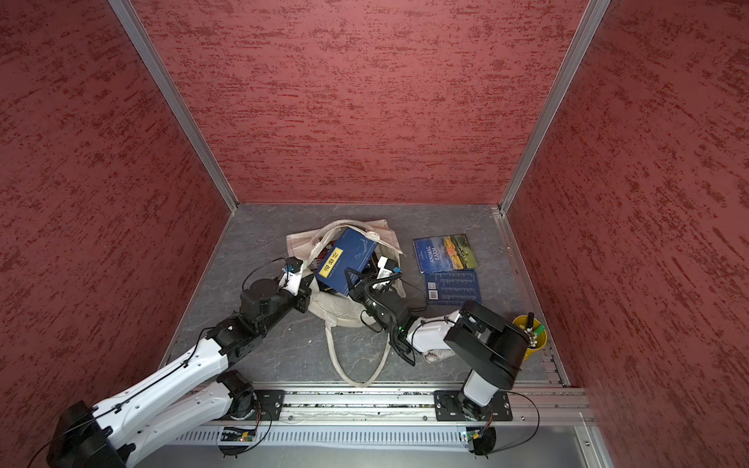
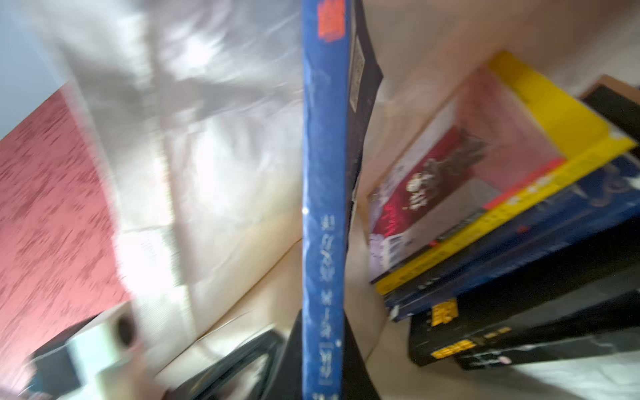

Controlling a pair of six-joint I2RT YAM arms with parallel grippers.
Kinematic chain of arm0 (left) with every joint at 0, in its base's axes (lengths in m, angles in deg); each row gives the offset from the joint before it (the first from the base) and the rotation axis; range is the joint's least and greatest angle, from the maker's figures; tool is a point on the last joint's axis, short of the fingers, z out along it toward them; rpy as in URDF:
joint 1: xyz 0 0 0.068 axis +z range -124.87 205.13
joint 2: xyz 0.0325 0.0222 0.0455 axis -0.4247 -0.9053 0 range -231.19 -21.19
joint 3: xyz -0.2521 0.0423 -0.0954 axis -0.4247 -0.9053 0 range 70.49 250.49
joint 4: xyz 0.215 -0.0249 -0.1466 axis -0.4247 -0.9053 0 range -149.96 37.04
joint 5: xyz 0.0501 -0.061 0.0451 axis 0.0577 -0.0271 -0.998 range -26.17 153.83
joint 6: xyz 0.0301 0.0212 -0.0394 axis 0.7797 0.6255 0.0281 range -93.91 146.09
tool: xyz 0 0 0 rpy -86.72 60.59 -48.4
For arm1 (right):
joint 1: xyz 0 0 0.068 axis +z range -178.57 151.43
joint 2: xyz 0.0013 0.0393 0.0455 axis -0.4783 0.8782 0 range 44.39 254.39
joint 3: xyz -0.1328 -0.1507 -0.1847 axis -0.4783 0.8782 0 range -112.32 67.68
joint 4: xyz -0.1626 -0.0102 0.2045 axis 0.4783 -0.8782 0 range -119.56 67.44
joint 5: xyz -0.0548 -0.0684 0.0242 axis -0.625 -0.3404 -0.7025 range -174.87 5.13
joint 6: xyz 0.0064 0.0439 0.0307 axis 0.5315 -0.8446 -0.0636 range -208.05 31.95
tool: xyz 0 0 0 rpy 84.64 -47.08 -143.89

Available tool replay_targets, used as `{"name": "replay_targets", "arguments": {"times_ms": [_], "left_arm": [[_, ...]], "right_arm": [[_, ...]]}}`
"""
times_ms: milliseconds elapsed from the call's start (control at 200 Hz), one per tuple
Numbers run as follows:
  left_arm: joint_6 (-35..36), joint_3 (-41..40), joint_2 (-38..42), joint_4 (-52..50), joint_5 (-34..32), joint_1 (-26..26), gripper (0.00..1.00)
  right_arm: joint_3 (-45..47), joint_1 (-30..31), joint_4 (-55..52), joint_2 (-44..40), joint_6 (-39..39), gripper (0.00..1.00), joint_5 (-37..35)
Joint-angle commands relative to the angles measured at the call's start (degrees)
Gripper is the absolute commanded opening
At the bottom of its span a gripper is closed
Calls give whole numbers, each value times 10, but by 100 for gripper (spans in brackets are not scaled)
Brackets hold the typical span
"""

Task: Take out the books from the canvas bag
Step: Pick up the book from the canvas bag.

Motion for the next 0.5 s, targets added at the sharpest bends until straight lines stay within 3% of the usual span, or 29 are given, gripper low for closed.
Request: {"name": "replay_targets", "arguments": {"times_ms": [0,180,491], "left_arm": [[-7,21,1,45,4,1,0],[-9,23,-3,44,3,2,0],[-8,24,-4,42,1,3,0]], "right_arm": [[5,27,-38,-75,82,0,-48],[19,84,-89,-195,169,0,-126],[75,127,-115,-354,230,0,-252]]}}
